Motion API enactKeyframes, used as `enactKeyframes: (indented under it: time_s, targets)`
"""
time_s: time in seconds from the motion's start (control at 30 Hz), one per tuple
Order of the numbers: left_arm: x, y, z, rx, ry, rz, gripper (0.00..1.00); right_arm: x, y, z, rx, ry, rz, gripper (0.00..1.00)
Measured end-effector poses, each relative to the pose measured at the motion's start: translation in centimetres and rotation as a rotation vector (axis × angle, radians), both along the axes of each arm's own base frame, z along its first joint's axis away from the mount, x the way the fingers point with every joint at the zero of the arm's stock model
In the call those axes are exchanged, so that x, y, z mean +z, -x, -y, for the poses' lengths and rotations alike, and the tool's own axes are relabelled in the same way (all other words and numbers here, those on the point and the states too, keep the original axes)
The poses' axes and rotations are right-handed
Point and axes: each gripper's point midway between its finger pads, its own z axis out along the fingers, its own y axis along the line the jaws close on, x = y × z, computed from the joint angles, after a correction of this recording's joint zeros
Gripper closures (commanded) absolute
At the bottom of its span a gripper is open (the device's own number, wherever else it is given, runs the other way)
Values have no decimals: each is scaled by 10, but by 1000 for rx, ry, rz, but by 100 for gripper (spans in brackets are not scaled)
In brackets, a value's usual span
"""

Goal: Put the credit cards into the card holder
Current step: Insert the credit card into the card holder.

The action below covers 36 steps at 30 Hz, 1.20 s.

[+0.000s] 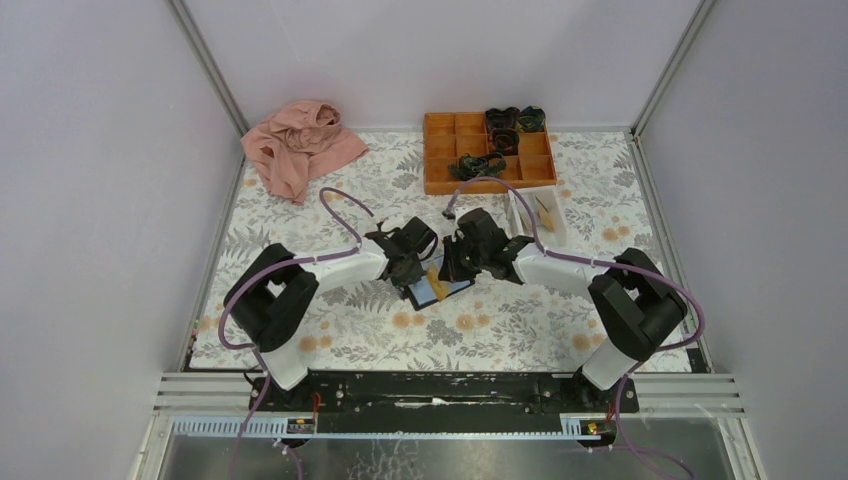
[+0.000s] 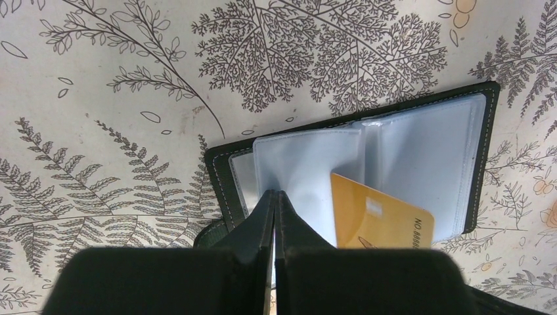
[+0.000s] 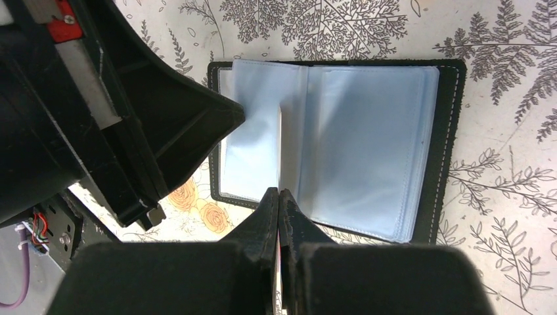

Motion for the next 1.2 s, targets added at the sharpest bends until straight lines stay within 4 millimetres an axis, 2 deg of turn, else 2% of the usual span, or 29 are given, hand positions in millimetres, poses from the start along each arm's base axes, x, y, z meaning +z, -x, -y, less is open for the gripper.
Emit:
enactKeyframes:
  time_s: [0.13,0.33,0.5,0.67,0.83,1.0,1.2]
  targets:
    - [0,1,1,-2,-3,2,100,9,-2,4,-6,16,18,100]
    - [0,0,0,0,-6,5,100,29,-14,-2,-12,-7,69,100]
    - [0,0,0,0,-7,5,100,31,-21,3,-32,-9,72,100]
    - [0,1,-1,0,-2,11,100,33,-36,13,-73,-39,72,100]
    - [0,1,-1,0,5,18,100,30,-40,14,-77,-74,48,100]
    - [0,1,-1,2,10,23,100,19,-31,9,-53,-105,0,100]
    - [0,1,-1,2,12,25,100,3,-19,12,-47,-104,-49,100]
